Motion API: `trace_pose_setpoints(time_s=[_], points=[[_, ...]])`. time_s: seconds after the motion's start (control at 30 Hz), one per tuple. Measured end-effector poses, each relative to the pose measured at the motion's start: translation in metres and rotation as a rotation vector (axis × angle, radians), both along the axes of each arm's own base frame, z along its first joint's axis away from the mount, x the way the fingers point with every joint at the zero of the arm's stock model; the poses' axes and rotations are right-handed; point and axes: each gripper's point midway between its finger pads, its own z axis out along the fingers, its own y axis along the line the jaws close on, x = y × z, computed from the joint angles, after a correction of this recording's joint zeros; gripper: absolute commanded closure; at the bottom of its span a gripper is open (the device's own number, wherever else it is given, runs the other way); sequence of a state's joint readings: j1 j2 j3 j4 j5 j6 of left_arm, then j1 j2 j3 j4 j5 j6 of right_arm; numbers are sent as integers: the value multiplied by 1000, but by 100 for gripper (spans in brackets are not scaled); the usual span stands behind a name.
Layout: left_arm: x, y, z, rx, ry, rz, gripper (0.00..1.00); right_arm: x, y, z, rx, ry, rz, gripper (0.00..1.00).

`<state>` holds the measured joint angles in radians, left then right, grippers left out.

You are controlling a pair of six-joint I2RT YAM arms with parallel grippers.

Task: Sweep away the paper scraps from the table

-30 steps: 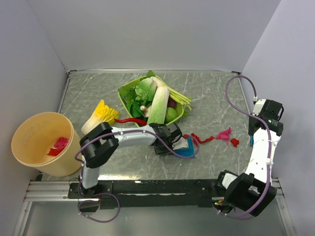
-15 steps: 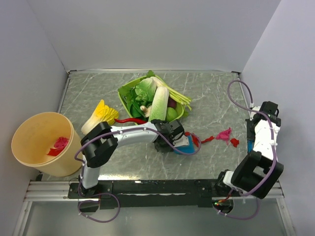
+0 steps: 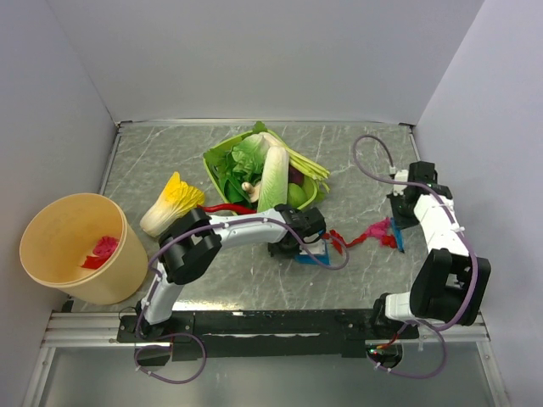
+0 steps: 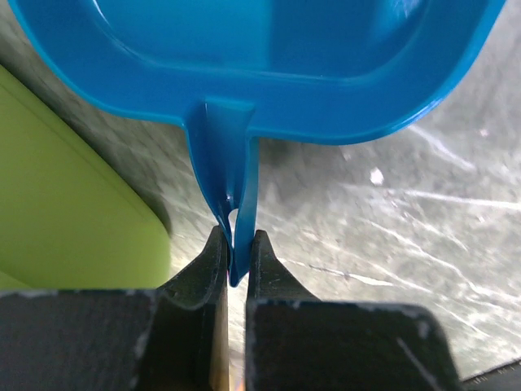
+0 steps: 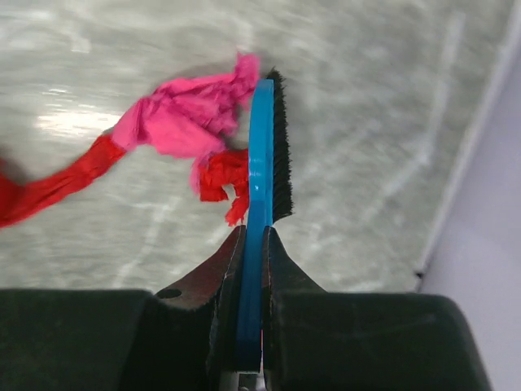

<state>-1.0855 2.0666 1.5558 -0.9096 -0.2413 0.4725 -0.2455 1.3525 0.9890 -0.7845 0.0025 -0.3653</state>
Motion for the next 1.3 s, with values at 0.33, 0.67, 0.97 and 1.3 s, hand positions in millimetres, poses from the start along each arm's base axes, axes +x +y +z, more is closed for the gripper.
trace_pose_setpoints(time_s=[0.33,0.67,0.97,1.3], points=[[3,-24,-2,-38,-34,-56,99,12,72,-3,156,-19,154,100],[3,-34,1,-66,-46,-61,99,0,144,0,364,11,320,100],[3,-34,-2,-64,-43,-48,99,-23,174,11,520,59,362,100],[-4,-31,-8,-104,-7,-37,99,-38,177,34,545,61,377,100]])
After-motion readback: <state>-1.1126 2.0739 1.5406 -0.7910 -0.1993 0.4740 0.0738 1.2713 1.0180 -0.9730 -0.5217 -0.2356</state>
